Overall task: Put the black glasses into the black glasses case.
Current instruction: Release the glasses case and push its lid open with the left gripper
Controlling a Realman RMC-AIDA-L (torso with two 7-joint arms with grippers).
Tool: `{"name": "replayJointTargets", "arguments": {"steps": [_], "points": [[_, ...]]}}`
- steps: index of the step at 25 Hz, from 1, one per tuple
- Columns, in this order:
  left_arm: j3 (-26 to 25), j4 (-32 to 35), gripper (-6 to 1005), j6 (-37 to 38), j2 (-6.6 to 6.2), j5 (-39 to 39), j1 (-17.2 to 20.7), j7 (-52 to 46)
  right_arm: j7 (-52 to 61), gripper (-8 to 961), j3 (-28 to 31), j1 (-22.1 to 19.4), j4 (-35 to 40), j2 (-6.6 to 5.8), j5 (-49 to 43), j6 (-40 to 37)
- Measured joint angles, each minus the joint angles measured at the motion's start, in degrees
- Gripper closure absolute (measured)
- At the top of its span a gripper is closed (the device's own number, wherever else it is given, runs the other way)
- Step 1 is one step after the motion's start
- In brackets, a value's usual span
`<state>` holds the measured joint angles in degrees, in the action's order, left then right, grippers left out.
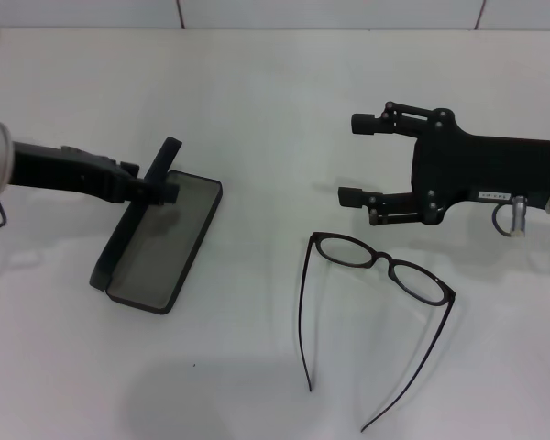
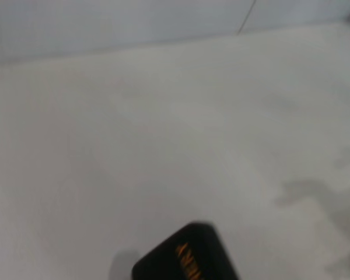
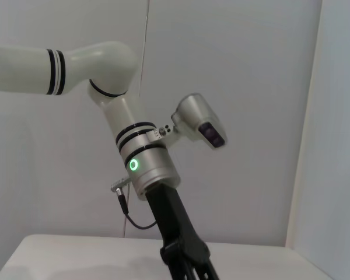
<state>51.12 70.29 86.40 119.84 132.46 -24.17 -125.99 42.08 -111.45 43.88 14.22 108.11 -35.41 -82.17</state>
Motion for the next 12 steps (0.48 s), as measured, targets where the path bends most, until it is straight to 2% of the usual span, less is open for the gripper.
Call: {"name": "replayJointTargets", "arguments": {"steps": [7, 12], "points": [[7.51, 0.37, 294, -5.19, -0.08, 6.48, 0.07, -7.36, -0.19, 154, 0.00, -0.35, 0.04, -0.08, -0.70, -0.03], [9.38, 0.55, 376, -6.18, -0.07, 6.83, -0.33, -10.10, -0.27, 159, -0.03, -0.78, 0.03, -0.21, -1.96, -0.87]]}}
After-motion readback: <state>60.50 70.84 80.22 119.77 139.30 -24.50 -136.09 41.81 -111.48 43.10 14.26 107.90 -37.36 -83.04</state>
